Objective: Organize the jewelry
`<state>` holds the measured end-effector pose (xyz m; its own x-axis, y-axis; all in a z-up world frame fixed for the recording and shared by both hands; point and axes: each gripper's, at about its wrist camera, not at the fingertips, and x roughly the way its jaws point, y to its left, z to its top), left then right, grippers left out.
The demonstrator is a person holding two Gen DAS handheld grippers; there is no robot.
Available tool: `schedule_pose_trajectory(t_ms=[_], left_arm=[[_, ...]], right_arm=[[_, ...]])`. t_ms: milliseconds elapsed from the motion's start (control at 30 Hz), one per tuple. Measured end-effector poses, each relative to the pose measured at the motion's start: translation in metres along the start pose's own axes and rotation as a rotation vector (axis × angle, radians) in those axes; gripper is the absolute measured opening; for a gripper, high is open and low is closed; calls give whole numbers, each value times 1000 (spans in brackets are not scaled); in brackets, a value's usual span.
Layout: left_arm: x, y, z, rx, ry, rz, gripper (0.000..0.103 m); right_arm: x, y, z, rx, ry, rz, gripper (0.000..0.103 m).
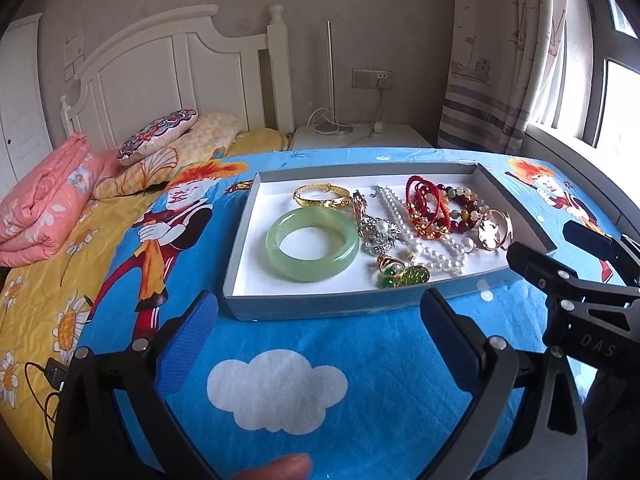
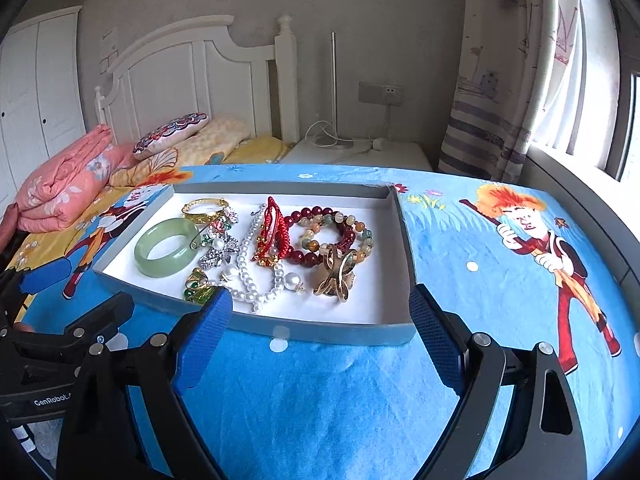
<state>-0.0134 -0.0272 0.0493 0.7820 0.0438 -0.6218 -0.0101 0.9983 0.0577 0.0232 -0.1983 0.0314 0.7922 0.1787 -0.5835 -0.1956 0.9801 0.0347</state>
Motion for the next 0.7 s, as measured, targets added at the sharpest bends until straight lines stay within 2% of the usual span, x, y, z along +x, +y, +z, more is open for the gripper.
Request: schedule_pose_trajectory(t_ms=[700], left_arm=[[8, 4, -3, -19, 23, 18, 100]], right_arm=[[-2, -1, 0, 2, -7, -11, 86]])
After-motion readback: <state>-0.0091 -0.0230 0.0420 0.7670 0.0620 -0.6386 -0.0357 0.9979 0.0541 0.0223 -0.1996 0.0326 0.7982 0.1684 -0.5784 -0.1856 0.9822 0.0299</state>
